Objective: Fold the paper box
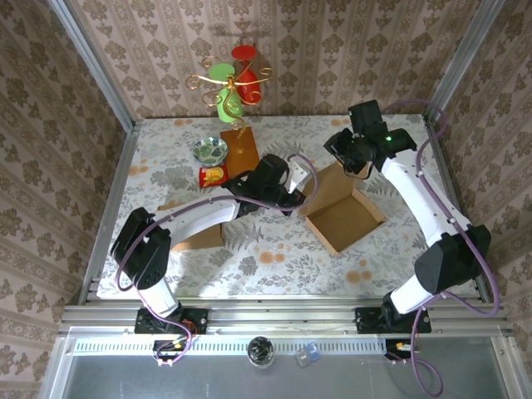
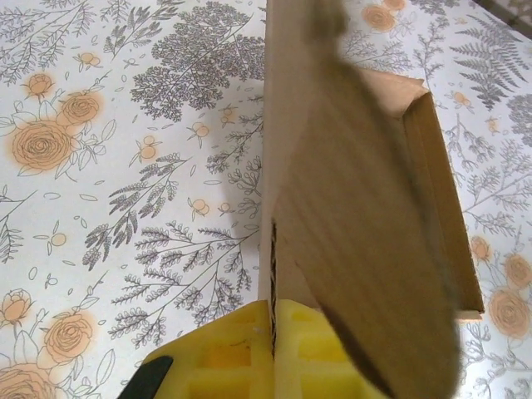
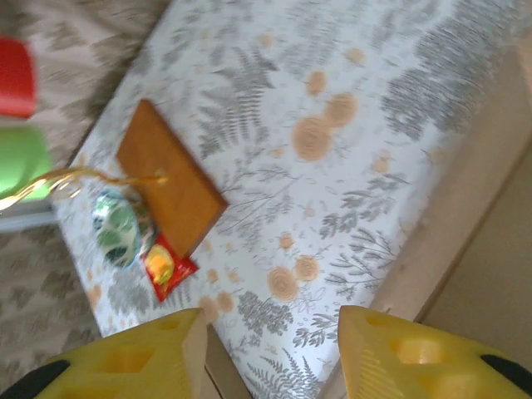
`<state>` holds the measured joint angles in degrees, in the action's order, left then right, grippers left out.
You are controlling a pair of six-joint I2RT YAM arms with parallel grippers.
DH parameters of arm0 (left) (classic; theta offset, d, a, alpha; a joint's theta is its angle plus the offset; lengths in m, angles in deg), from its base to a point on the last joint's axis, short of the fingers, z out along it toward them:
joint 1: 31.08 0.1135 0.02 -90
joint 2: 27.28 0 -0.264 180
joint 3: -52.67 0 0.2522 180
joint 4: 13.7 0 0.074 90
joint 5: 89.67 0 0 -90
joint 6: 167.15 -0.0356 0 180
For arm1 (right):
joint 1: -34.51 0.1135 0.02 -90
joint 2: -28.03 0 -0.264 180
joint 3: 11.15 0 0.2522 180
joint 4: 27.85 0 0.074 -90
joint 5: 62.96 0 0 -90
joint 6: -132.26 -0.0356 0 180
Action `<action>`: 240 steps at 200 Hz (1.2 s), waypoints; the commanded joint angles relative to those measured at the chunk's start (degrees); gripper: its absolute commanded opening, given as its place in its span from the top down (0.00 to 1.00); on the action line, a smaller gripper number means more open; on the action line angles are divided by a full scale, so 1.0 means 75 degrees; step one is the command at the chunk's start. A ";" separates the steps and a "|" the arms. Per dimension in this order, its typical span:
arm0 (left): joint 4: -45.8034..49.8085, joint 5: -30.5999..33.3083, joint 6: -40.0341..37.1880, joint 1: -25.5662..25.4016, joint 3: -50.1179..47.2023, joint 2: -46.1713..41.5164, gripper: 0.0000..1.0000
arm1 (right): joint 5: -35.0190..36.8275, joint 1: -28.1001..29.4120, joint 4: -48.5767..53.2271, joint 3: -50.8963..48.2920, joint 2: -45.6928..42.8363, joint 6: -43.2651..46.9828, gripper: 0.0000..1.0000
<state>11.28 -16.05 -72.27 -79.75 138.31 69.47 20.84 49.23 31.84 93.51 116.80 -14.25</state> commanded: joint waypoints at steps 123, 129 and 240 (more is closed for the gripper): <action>0.2702 -0.2679 -0.3948 0.2130 0.0178 -0.1000 1.00 | -0.2744 -0.1845 -0.0977 -0.2925 -0.3014 0.5327 0.48; 0.2799 -0.2846 -0.4114 0.2194 0.0185 -0.1023 1.00 | -0.2667 -0.1846 -0.1061 -0.3158 -0.3115 0.5500 0.47; 0.3493 -0.3514 -0.5858 0.3429 0.0084 -0.1089 1.00 | -0.2470 -0.1460 -0.2196 -0.4886 -0.3032 0.9061 0.40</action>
<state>36.14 -39.06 -112.46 -55.22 138.31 62.22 2.57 36.97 18.73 55.80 91.56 46.21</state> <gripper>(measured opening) 0.051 0.598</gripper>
